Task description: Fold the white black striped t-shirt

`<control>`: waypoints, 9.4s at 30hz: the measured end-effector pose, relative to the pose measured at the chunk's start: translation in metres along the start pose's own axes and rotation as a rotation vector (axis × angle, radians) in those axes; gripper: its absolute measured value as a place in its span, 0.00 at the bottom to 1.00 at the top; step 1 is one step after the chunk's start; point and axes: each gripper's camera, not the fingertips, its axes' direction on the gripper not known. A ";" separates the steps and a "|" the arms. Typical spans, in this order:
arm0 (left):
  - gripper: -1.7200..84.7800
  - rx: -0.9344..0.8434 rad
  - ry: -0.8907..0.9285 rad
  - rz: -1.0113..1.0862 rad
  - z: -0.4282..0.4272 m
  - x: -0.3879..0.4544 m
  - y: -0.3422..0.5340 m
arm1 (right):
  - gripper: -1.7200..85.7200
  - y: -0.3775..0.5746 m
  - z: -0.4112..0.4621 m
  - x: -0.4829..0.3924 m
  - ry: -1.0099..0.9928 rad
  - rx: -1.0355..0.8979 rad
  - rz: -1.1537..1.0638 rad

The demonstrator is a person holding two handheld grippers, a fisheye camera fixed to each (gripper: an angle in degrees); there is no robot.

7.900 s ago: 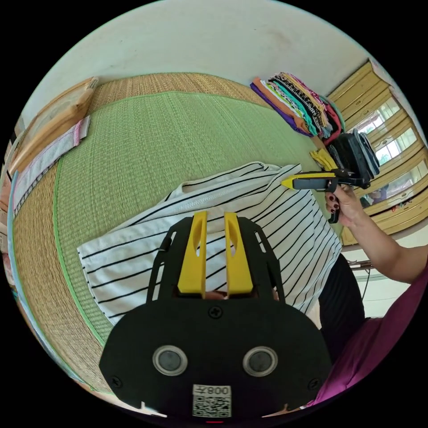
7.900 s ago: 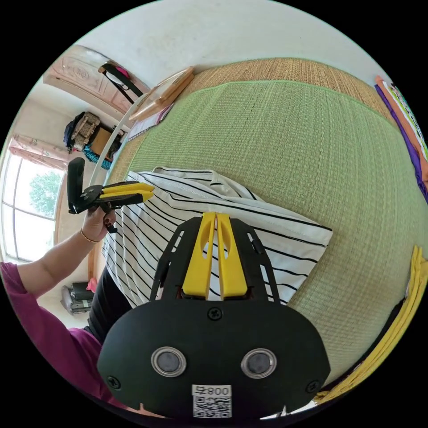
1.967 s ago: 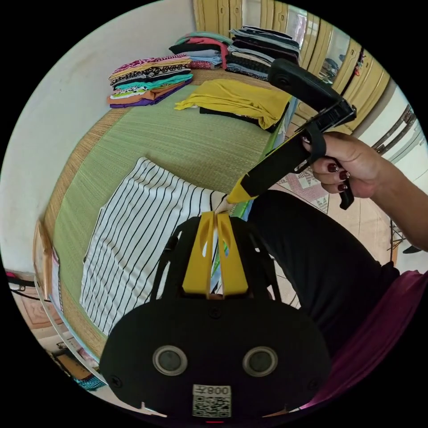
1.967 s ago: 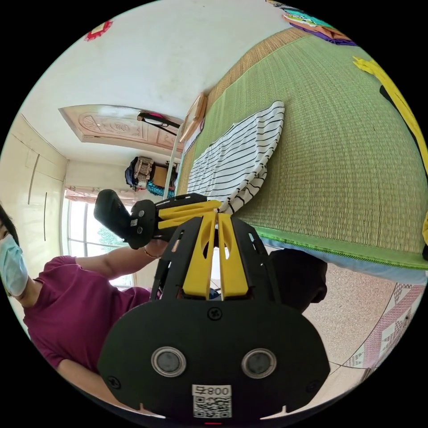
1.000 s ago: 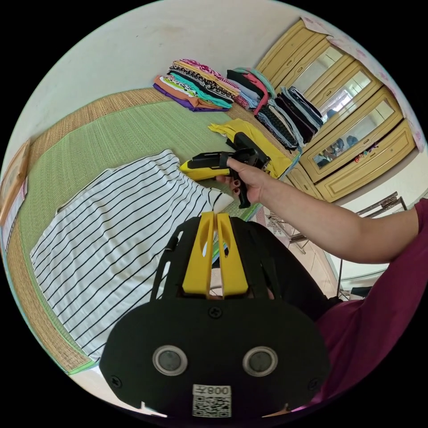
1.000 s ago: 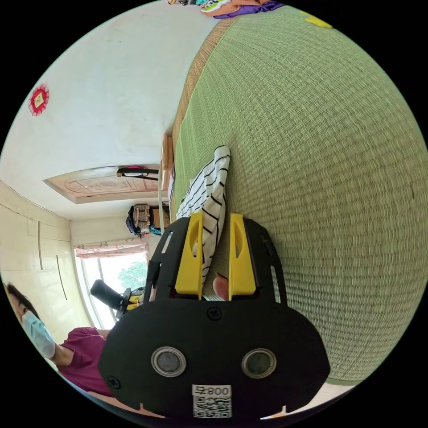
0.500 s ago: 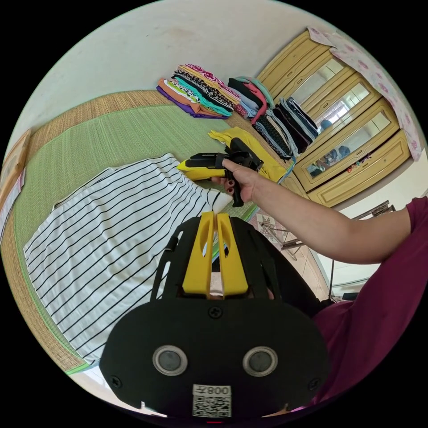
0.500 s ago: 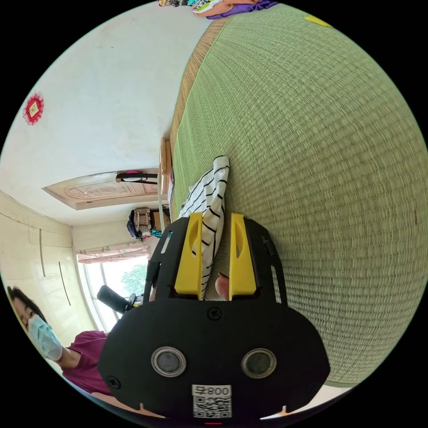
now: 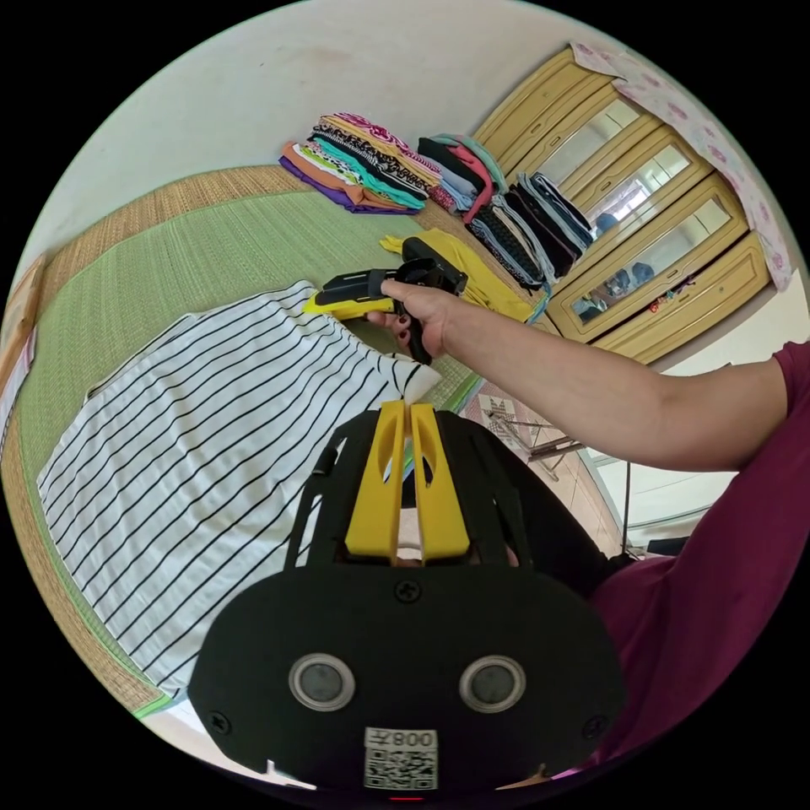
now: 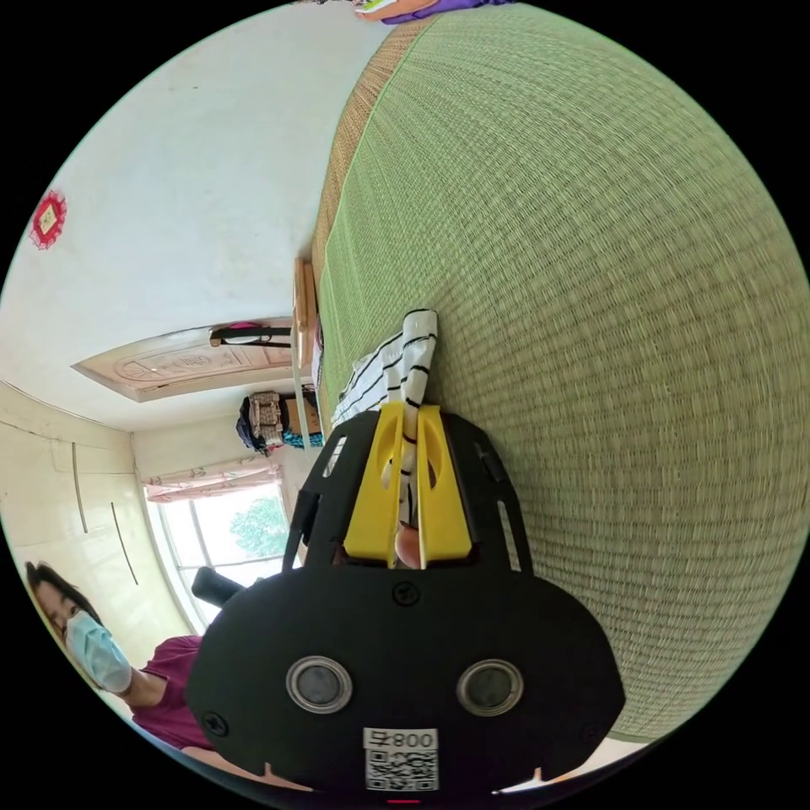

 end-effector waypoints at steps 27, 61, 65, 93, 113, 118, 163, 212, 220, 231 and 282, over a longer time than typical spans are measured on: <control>0.03 0.287 0.143 -0.187 -0.141 -0.106 0.256 | 0.03 -0.001 0.006 -0.297 -0.051 0.084 -0.268; 0.03 0.513 0.208 -0.946 -0.230 -0.333 0.732 | 0.04 -0.044 0.334 -0.670 0.421 -0.305 -0.411; 0.03 0.508 0.224 -0.957 -0.231 -0.339 0.755 | 0.04 -0.048 0.343 -0.700 0.444 -0.339 -0.440; 0.03 0.470 0.112 -0.891 -0.270 -0.327 0.832 | 0.02 -0.056 0.359 -0.866 0.694 -0.470 -0.712; 0.02 0.372 -0.035 -0.857 -0.271 -0.318 0.818 | 0.02 0.029 0.244 -0.894 0.442 -0.570 -0.793; 0.02 0.361 -0.052 -0.850 -0.274 -0.313 0.815 | 0.02 0.048 0.272 -0.866 0.518 -0.655 -0.758; 0.05 0.372 -0.109 -0.807 -0.294 -0.274 0.764 | 0.02 0.168 0.213 -0.892 0.453 -0.692 -0.801; 0.02 0.222 -0.026 -0.603 -0.189 -0.160 0.655 | 0.02 0.285 0.053 -0.653 0.527 -0.376 -0.531; 0.05 0.152 0.122 -0.577 -0.138 -0.146 0.624 | 0.03 0.293 0.014 -0.584 0.359 -0.348 -0.445; 0.08 0.209 0.410 -0.815 -0.068 -0.174 0.639 | 0.11 0.293 -0.018 -0.493 0.145 -0.291 -0.302; 0.11 0.695 0.446 -1.129 -0.143 -0.187 0.925 | 0.04 0.295 0.084 -0.424 -0.180 -0.316 -0.197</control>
